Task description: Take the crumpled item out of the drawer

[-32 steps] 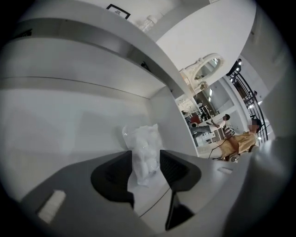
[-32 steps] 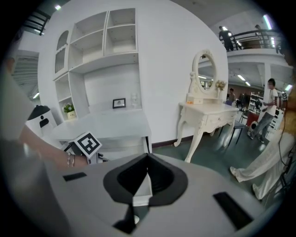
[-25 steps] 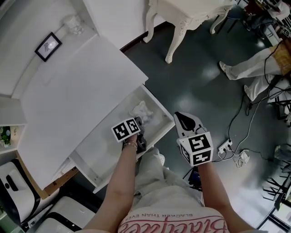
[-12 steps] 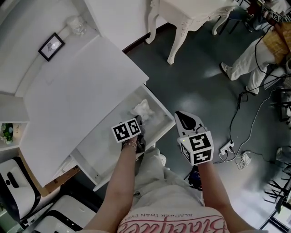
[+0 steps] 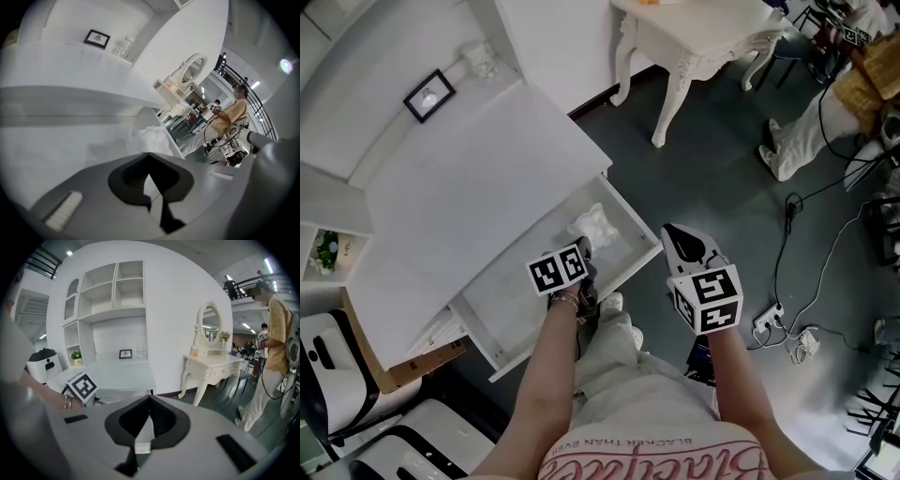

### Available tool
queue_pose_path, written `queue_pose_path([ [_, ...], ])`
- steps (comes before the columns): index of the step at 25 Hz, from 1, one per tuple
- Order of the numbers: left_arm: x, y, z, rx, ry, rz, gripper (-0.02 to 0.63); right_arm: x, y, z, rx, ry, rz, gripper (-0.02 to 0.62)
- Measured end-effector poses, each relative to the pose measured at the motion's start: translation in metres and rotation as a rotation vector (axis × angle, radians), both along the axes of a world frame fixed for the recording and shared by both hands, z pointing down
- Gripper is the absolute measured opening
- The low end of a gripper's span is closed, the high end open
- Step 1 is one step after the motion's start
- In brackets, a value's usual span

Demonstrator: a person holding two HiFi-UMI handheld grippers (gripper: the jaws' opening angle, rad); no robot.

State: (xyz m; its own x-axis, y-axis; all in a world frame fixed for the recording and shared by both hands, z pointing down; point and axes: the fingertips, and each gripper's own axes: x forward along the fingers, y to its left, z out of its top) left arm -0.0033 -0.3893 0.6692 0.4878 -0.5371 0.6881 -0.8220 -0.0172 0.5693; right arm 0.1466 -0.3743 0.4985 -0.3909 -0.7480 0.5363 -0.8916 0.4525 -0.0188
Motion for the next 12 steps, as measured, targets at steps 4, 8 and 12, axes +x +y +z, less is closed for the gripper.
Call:
queue_pose_path([
  [4, -0.003, 0.005, -0.021, 0.048, -0.010, -0.009, 0.008, 0.003, 0.003, -0.016, 0.036, -0.012, -0.001, 0.006],
  [8, -0.012, 0.008, -0.044, 0.100, -0.025, -0.018, 0.008, 0.000, 0.012, -0.030, 0.066, -0.019, -0.023, 0.006],
  [12, -0.016, 0.013, -0.072, 0.165, -0.034, -0.024, 0.008, 0.000, 0.024, -0.045, 0.103, -0.019, -0.054, 0.006],
])
